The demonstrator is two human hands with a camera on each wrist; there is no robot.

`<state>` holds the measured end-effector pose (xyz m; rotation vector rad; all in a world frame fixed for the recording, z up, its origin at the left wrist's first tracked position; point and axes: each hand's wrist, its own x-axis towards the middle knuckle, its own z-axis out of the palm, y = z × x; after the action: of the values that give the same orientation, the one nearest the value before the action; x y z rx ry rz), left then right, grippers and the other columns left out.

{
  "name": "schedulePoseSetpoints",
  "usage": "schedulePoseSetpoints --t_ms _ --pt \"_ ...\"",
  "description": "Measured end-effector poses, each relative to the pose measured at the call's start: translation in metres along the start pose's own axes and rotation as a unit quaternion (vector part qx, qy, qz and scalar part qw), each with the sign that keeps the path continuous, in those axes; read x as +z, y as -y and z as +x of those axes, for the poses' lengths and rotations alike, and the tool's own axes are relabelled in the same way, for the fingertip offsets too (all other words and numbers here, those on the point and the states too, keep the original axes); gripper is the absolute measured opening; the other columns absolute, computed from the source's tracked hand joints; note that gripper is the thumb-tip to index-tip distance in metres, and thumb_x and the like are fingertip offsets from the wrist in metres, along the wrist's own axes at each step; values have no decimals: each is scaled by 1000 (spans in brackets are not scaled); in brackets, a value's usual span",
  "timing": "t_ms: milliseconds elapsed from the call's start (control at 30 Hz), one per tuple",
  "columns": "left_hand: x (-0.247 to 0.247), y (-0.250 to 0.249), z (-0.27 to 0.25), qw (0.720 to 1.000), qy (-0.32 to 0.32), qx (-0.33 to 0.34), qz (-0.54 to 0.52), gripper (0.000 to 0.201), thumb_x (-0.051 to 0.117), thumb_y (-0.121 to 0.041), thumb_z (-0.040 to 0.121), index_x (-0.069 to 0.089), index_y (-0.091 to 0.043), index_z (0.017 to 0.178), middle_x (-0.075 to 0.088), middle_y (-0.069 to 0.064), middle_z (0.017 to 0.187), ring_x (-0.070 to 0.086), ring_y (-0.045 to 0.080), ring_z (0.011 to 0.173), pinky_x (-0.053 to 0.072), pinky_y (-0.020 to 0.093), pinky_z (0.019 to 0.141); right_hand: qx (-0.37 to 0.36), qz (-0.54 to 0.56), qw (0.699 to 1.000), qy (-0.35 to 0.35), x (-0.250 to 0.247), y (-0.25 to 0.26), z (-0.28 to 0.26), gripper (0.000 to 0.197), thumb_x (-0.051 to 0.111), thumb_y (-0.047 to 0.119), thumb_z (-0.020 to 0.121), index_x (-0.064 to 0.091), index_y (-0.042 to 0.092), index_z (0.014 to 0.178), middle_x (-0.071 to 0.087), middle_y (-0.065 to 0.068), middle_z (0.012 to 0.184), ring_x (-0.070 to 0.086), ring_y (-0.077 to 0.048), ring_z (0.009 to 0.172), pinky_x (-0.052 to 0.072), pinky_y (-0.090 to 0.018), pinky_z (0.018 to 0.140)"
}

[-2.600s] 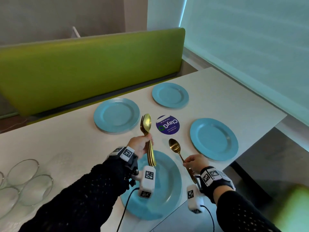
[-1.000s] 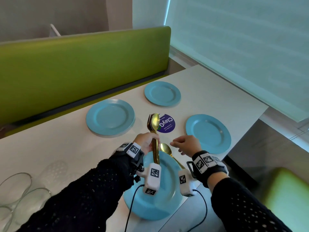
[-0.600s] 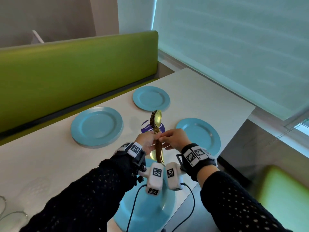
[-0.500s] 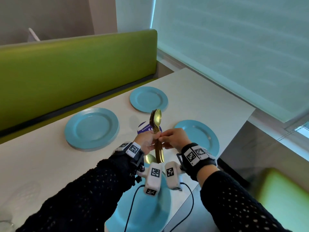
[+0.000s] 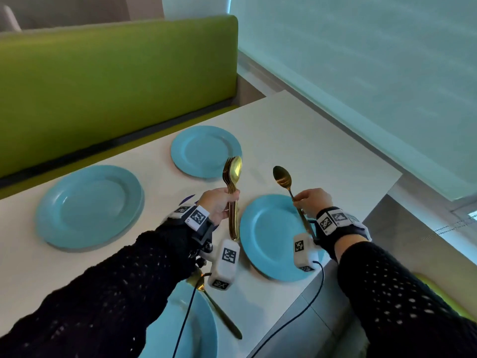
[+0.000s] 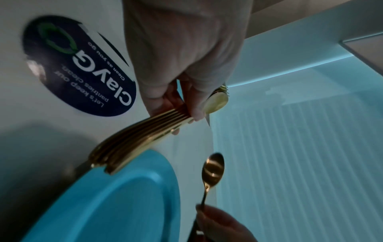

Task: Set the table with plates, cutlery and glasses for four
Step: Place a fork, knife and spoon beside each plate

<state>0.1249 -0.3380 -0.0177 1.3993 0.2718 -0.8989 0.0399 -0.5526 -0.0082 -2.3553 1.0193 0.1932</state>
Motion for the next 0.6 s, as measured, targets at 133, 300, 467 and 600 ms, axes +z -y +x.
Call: schedulePoseSetpoints --t_ms 133,300,467,600 --pt "6 -2 13 1000 -12 -7 7 34 56 -6 92 53 3 125 53 5 78 52 19 68 51 30 68 31 -71 997 -2 -14 -28 29 18 59 17 88 74 19 99 71 -4 108 64 -22 99 45 -20 80" --pt "11 -4 26 1000 -25 -14 5 34 56 -5 91 52 4 124 54 7 80 54 19 68 51 32 70 41 -159 986 10 -12 -52 45 24 52 22 92 71 23 107 67 0 117 62 -21 107 48 -23 87" --pt "13 -3 35 999 -32 -20 1 34 58 -4 90 55 2 123 55 6 79 54 17 69 52 32 72 52 -185 981 30 -6 -64 51 23 53 23 92 72 24 105 68 0 115 63 -21 105 49 -22 86" --pt "14 -1 38 999 -32 -21 1 34 58 -4 90 55 2 122 55 6 79 53 17 70 52 33 75 56 -181 981 33 -3 -65 56 23 53 25 91 73 24 102 70 0 110 64 -20 96 49 -22 82"
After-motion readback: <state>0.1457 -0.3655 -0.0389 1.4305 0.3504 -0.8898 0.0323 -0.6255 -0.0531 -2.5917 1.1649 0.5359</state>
